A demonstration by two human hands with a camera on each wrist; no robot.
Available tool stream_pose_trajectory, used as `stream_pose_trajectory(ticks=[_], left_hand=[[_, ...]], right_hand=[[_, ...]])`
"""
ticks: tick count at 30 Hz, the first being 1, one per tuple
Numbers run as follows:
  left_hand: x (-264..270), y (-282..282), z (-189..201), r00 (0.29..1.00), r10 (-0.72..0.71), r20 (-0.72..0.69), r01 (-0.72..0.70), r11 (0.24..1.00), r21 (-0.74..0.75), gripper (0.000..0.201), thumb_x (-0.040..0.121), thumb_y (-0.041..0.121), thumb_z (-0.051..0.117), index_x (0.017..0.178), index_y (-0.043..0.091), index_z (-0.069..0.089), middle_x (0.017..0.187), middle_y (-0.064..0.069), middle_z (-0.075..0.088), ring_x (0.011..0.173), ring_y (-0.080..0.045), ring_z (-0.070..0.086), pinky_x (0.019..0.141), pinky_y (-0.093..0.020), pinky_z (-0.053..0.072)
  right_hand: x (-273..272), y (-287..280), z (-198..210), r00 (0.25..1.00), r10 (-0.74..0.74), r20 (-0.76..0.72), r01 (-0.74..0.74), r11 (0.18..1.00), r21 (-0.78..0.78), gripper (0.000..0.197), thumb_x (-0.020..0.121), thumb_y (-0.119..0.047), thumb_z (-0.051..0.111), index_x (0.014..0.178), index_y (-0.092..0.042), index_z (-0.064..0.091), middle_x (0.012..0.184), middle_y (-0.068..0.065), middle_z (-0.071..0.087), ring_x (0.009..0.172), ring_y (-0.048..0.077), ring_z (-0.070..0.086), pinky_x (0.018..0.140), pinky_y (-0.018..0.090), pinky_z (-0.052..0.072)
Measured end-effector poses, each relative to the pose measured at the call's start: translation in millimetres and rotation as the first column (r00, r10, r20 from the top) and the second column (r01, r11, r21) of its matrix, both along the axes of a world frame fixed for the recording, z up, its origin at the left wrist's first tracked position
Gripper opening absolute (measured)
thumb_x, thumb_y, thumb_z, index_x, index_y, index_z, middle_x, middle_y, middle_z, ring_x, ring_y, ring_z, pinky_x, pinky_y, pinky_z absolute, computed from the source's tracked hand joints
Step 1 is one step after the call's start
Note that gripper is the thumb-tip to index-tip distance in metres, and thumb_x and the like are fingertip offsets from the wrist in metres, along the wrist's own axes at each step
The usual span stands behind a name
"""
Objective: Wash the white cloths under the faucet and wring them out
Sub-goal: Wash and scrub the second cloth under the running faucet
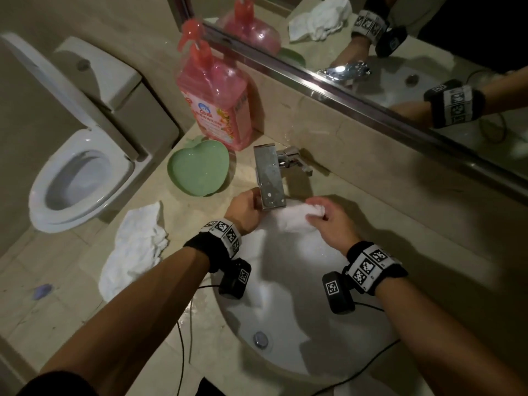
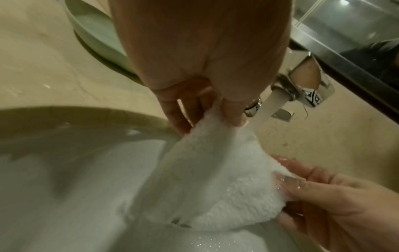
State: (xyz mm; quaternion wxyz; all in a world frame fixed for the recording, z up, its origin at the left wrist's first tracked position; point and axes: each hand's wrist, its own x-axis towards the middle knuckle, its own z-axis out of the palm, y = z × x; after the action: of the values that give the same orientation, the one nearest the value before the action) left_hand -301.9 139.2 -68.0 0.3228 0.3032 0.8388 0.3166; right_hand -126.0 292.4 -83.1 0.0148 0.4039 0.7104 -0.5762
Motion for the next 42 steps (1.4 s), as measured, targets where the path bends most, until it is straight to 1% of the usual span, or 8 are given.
stream_pose_trajectory(ticks=[4,8,12,18,22,28,37,42], left_hand=[[-7,-19,1,0.997,-0.006,0.079,-0.005,0.989,0.145,0.011,0.093,0.009,0.061,0.104,0.010,0.063,0.105,-0.014,0.069,0.096,-0.033,0.065,0.089,-0.048,0.051],[-10,-37,8,0.966,0.093,0.240,-0.154,0.956,0.249,0.010,0.085,0.030,0.067,0.092,0.025,0.062,0.090,-0.012,0.069,0.078,-0.023,0.063,0.077,-0.045,0.055],[-17,-55,9,0.937,0.185,0.296,-0.264,0.931,0.254,0.006,0.090,0.023,0.067,0.091,0.025,0.062,0.081,-0.001,0.067,0.068,-0.014,0.063,0.067,-0.039,0.056],[-24,-74,10,0.988,0.013,0.156,0.002,0.995,-0.097,0.067,0.068,0.032,0.086,0.120,0.022,0.046,0.114,-0.003,0.059,0.097,-0.020,0.060,0.085,-0.036,0.054],[-13,-58,4,0.984,-0.178,0.032,0.180,0.957,-0.227,0.041,0.092,0.026,0.062,0.130,0.018,0.048,0.124,-0.011,0.061,0.107,-0.028,0.059,0.092,-0.032,0.047],[-3,-25,1,0.989,-0.082,0.119,0.088,0.995,-0.049,0.018,0.098,0.017,0.053,0.115,0.014,0.052,0.110,-0.008,0.063,0.095,-0.024,0.059,0.082,-0.030,0.049],[6,19,-19,0.919,0.211,0.333,-0.188,0.977,-0.100,0.040,0.091,-0.003,0.061,0.129,-0.006,0.050,0.124,-0.027,0.060,0.106,-0.028,0.059,0.100,-0.045,0.048],[8,14,-6,0.859,0.044,0.511,-0.092,0.993,0.070,0.024,0.086,-0.001,0.070,0.107,0.009,0.074,0.098,-0.005,0.074,0.077,-0.014,0.070,0.061,-0.021,0.055]], right_hand=[[-11,-7,-7,0.997,0.048,0.053,-0.051,0.996,0.071,0.041,0.099,-0.030,0.064,0.138,-0.021,0.057,0.122,-0.009,0.053,0.111,0.014,0.053,0.092,0.034,0.044],[-27,-26,-12,0.984,0.173,-0.033,-0.175,0.984,-0.037,0.030,0.085,-0.013,0.079,0.103,-0.023,0.058,0.104,-0.003,0.065,0.094,0.018,0.061,0.086,0.037,0.049],[-47,-40,-13,0.981,0.177,-0.082,-0.176,0.984,0.009,0.029,0.090,-0.004,0.069,0.116,-0.019,0.067,0.105,-0.002,0.073,0.104,0.023,0.069,0.090,0.036,0.055],[-70,-51,-2,0.997,0.013,-0.074,-0.011,1.000,0.021,0.013,0.093,-0.020,0.071,0.105,-0.026,0.070,0.101,-0.003,0.072,0.097,0.017,0.066,0.081,0.029,0.049],[-68,-47,2,0.991,0.129,-0.037,-0.127,0.991,0.048,0.025,0.094,-0.028,0.071,0.117,-0.017,0.069,0.107,-0.005,0.069,0.103,0.016,0.064,0.083,0.026,0.045],[-34,-19,-6,0.921,0.336,0.198,-0.341,0.940,-0.010,0.062,0.081,-0.019,0.083,0.135,-0.011,0.054,0.130,0.006,0.063,0.117,0.023,0.061,0.101,0.038,0.049],[-6,-2,-11,0.995,-0.087,0.058,0.096,0.979,-0.181,0.042,0.094,-0.014,0.065,0.102,-0.053,0.051,0.116,0.021,0.065,0.102,0.042,0.065,0.090,0.059,0.056],[-16,-9,-7,0.986,-0.167,0.008,0.162,0.942,-0.293,0.017,0.095,-0.010,0.067,0.100,-0.027,0.069,0.115,0.017,0.067,0.103,0.038,0.064,0.085,0.052,0.053]])
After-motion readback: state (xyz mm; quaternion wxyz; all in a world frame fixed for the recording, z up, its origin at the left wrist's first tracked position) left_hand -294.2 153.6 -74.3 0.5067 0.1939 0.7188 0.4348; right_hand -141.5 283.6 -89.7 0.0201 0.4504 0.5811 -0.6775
